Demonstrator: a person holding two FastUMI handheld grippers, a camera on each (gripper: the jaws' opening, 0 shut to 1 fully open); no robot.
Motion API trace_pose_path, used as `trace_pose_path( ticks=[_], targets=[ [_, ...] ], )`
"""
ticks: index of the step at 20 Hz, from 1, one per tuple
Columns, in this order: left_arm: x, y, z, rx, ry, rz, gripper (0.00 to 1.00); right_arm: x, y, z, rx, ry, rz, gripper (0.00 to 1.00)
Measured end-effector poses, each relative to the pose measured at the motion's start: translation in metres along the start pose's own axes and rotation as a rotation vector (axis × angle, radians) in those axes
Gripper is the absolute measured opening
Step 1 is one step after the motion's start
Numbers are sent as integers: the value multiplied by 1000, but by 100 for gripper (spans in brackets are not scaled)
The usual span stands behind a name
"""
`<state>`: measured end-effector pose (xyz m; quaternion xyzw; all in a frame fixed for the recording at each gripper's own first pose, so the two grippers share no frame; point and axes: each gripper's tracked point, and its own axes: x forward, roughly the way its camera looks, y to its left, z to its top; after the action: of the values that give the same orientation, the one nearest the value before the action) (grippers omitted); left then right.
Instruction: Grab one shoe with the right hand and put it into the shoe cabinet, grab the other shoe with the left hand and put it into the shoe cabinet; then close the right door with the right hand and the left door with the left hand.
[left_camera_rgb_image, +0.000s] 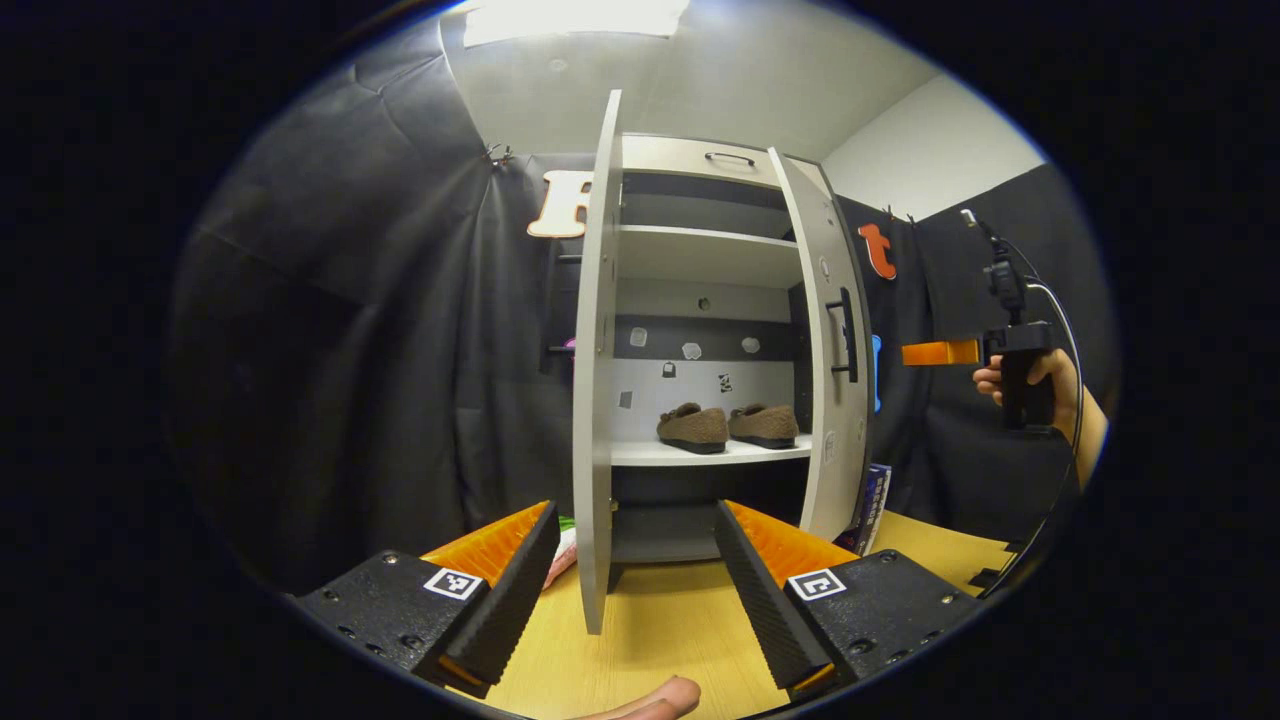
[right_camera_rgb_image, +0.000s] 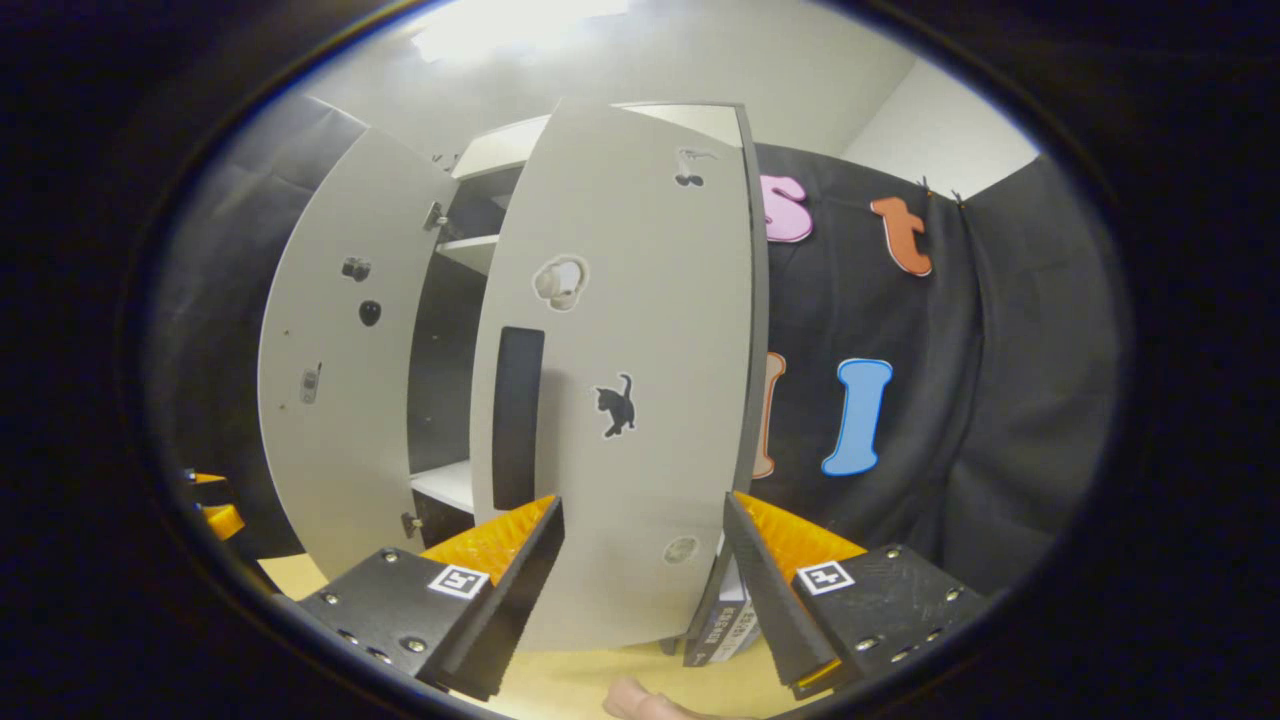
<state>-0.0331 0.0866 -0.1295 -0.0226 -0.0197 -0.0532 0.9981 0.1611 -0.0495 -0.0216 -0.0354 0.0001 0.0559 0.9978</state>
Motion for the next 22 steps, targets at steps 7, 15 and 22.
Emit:
trace_pose_path(
  ticks=[7, 15, 22],
  targets=[
    [12, 62, 14, -31, 21, 73, 91, -29, -4, -2, 44, -27, 5, 96],
    [29, 132, 52, 9, 22, 167, 95, -79, 18, -13, 100, -52, 72, 96],
    [88, 181, 90, -56, 7, 174, 91, -122, 50, -5, 129, -106, 166, 96]
  ],
)
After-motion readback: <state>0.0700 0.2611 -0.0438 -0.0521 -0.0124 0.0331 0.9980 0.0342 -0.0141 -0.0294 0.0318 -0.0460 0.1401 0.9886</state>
